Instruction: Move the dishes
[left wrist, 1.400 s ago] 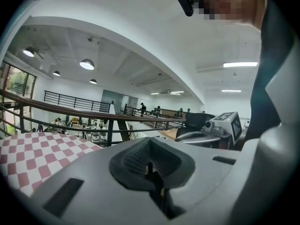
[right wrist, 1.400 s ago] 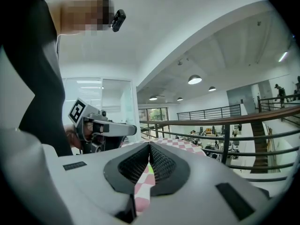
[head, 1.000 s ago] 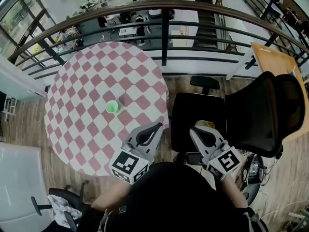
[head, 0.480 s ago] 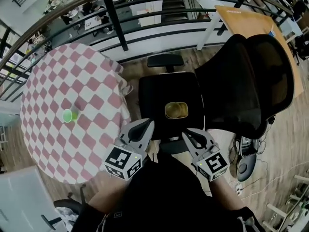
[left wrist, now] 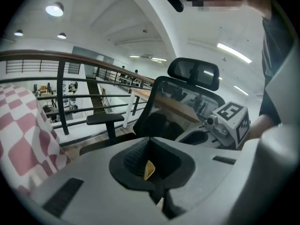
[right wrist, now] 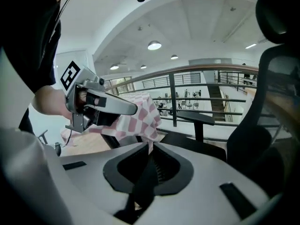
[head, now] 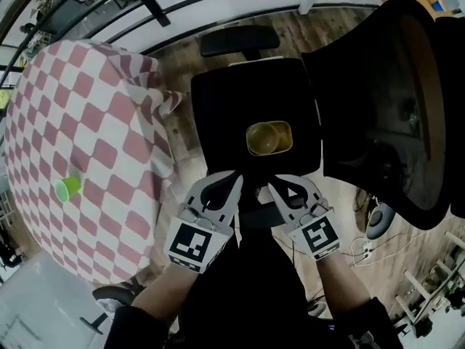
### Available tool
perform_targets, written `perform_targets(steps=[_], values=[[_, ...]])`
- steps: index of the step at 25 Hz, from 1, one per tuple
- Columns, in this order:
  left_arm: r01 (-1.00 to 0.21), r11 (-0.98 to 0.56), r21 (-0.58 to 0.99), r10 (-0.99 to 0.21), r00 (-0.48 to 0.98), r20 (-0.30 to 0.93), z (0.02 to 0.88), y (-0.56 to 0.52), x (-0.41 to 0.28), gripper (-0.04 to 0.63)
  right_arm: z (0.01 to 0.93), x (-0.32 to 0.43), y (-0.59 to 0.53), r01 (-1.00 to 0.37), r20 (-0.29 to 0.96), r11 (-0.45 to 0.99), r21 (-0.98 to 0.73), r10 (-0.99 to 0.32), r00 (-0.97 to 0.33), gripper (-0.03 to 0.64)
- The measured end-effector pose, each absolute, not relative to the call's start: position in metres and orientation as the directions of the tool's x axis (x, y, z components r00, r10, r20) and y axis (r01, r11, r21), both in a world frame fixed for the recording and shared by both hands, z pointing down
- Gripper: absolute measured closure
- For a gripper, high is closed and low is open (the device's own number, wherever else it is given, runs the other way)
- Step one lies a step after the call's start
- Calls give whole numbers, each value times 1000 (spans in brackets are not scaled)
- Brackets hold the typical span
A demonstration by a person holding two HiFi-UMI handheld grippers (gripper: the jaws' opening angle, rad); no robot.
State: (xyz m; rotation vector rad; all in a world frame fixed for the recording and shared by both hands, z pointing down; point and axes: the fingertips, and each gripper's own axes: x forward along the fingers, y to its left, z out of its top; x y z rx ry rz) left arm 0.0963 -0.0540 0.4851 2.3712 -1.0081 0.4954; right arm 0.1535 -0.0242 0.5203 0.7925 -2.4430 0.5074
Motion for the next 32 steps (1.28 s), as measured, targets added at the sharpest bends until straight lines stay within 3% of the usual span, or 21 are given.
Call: perform_targets(steps=[11,13,16,28,30,32], values=[[-776,-501,383,-461,613,641,656,-57,91,592,687,142,-43,-501,721,834,-231,-199,-664,561],[-781,-494,381,-450,605,657,681,-57,87,592,713,141,-41,-477,761,850,-221,-156,-630,520],[-773,-483,411,-409,614,675,713,-47,84,592,748,139,-33,-449,830,874,-184,-106,-547,520],[-754,-483,446,-392,641,660,737,-35,93,592,812,148,-42,-504,893,841,-198,-57,-445,522],[-757,-476,448,-397,639,659,734,-35,91,592,815,147,-40,-486,898,853,-190,-49,-437,568],[-758,-472,450,-406,640,652,728,-36,91,592,817,149,-39,-461,907,873,-160,-55,-418,575]])
